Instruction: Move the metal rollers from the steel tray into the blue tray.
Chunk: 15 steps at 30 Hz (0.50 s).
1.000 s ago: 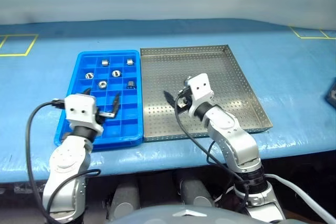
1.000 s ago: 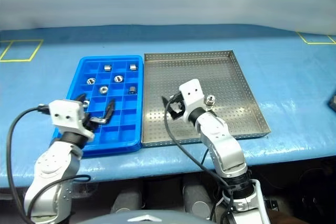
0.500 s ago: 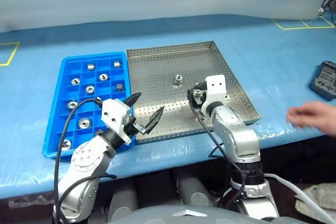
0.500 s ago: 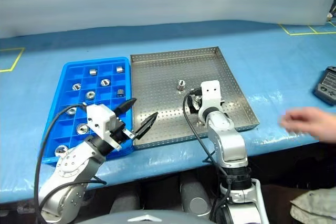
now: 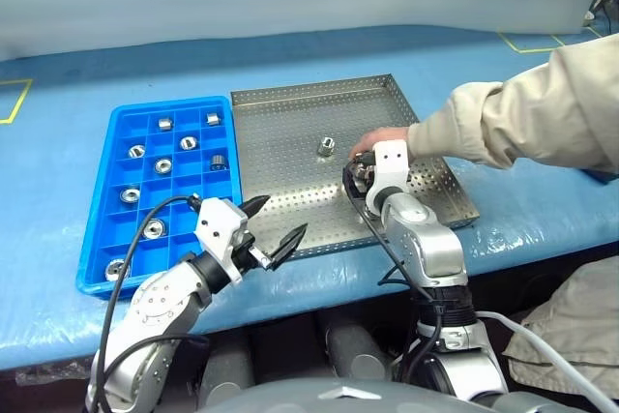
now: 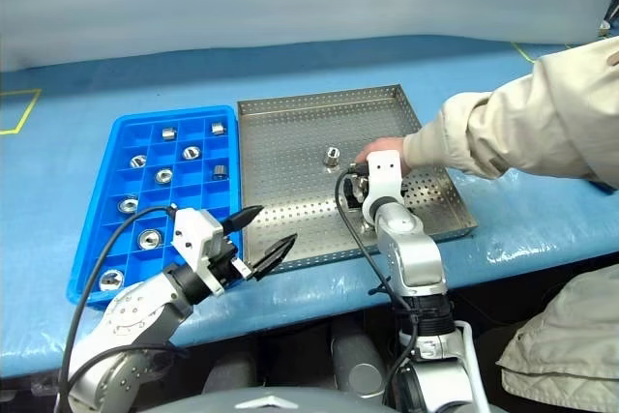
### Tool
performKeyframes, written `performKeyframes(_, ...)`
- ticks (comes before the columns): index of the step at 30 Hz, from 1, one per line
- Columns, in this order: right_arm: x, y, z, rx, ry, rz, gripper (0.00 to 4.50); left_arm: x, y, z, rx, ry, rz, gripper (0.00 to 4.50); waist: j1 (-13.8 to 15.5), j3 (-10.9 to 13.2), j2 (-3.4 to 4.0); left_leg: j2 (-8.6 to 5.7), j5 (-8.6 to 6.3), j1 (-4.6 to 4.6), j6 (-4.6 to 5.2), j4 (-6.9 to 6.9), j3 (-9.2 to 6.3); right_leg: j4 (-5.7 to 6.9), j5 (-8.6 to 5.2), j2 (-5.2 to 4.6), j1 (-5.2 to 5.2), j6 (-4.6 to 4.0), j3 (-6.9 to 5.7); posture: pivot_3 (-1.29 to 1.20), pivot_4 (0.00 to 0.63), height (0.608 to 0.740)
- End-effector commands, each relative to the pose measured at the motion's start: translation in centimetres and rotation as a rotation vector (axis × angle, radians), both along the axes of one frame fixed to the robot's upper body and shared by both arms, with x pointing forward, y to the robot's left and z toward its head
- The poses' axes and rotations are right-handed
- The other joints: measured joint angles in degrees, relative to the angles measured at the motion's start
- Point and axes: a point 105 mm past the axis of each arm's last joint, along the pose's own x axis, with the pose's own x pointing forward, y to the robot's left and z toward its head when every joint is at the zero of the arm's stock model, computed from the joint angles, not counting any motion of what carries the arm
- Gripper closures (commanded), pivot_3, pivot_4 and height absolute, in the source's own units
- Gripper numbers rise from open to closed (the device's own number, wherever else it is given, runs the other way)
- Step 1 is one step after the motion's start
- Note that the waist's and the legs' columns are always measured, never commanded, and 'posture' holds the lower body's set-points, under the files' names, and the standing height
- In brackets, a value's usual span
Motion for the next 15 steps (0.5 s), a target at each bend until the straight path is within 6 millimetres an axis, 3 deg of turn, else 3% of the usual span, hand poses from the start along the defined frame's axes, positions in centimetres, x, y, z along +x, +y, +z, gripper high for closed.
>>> performKeyframes(1, 0.34, 0.03, 1.46, 0.014, -0.058, -0.001, 0.0, -0.67, -0.74, 0.95, -0.008, -0.032, -0.046, 0.02, -0.03, 0.02, 0.03, 0.0, 0.0, 0.0, 0.0, -0.01, 0.0, 0.0, 0.0, 0.0, 0.0, 0.0, 0.0, -0.04, 0.15, 0.74)
performKeyframes(15, 0.11, 0.91, 1.46, 0.023, -0.059, 0.035, 0.0, -0.83, -1.06, 0.9, 0.004, -0.035, -0.029, 0.02, 0.08, 0.06, 0.09, 0.0, 0.0, 0.0, 0.0, -0.07, 0.01, -0.02, 0.0, -0.01, -0.03, -0.01, 0.0, -0.03, 0.15, 0.74)
